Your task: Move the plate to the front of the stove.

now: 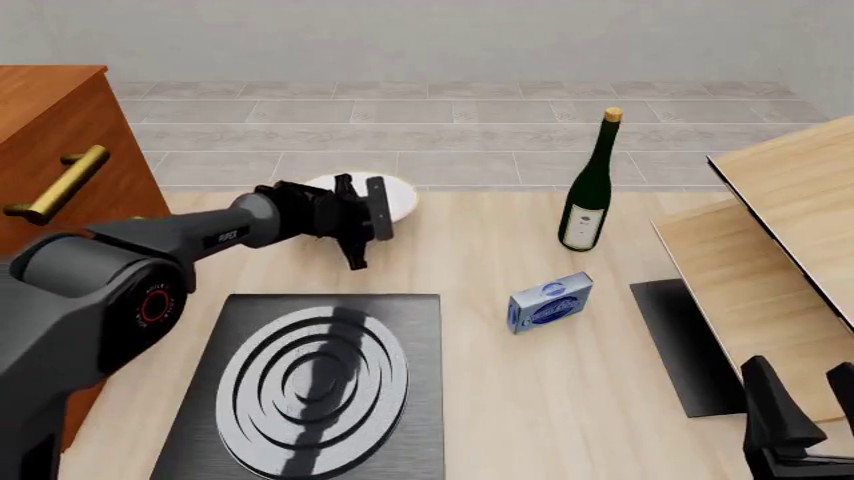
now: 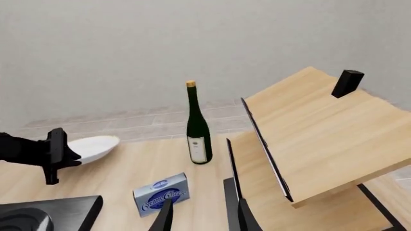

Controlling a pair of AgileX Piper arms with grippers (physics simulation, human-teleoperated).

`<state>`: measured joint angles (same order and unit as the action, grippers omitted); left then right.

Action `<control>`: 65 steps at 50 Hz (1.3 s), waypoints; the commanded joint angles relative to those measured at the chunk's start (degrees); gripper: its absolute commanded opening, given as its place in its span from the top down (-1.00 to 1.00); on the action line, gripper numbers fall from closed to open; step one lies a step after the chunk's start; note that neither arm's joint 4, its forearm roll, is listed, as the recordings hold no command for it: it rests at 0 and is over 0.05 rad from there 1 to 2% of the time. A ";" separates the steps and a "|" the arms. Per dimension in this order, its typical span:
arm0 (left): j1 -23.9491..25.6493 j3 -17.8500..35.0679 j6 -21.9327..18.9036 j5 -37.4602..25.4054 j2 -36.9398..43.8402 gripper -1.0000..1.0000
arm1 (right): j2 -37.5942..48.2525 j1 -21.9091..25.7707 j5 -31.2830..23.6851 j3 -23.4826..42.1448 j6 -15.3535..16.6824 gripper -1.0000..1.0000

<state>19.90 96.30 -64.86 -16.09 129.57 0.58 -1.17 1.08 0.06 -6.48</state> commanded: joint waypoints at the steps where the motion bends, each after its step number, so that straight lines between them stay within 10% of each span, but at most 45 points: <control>1: 0.01 2.63 0.62 -3.41 1.26 1.00 | 0.00 -0.01 0.01 -0.02 -0.05 -1.00; 27: -3.18 0.50 0.43 -2.16 3.33 1.00 | 0.18 0.08 0.18 -0.01 0.35 -1.00; 28: -3.04 0.05 0.45 -2.24 3.03 -1.00 | 0.16 0.07 0.18 -0.01 0.34 -1.00; 65: -0.57 -10.13 0.69 -7.75 -9.80 -1.00 | -0.50 0.25 0.20 0.01 0.93 -1.00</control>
<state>18.50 89.62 -64.39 -22.75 123.36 0.21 -0.95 1.18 0.06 -5.74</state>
